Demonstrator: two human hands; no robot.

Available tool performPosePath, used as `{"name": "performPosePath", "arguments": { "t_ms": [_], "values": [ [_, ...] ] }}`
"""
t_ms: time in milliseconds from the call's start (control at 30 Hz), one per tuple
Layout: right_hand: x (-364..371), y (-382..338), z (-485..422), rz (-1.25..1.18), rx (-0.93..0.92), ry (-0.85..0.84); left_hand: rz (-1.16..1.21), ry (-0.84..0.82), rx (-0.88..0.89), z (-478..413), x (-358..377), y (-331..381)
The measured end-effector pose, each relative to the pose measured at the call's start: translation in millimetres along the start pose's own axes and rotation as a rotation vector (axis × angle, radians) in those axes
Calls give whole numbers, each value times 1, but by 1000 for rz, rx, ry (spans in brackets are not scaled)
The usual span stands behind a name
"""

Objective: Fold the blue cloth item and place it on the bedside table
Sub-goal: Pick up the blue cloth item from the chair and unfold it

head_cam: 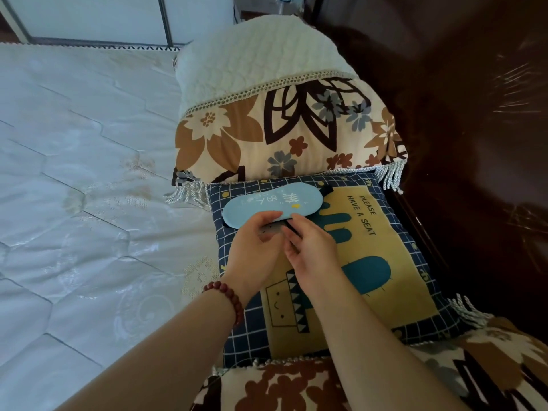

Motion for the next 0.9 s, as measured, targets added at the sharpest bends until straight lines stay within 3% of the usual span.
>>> {"name": "performPosePath", "arguments": {
  "t_ms": [200,400,567,900],
  "values": [
    [-10,-10,43,-75,3,39,-129,87,-22,12,-18,23],
    [-11,-40,97,-172,-5,20,-170,31,12,36,-11,73],
    [-16,-86,152,-139,-68,4,-242,81,23,77,-15,133],
    [-53,-176,286,-158,-174,20,-206,-18,154,188,10,267]
  ]
}}
Point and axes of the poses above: each hand's wrist, its own z-axis away from the middle knuckle, its own x-axis out of the palm, y = z × x, the point moved 9 cm from there along -z, towards the middle knuckle, and after that the axes turned 9 degrees about -z, right-handed, at the moved point
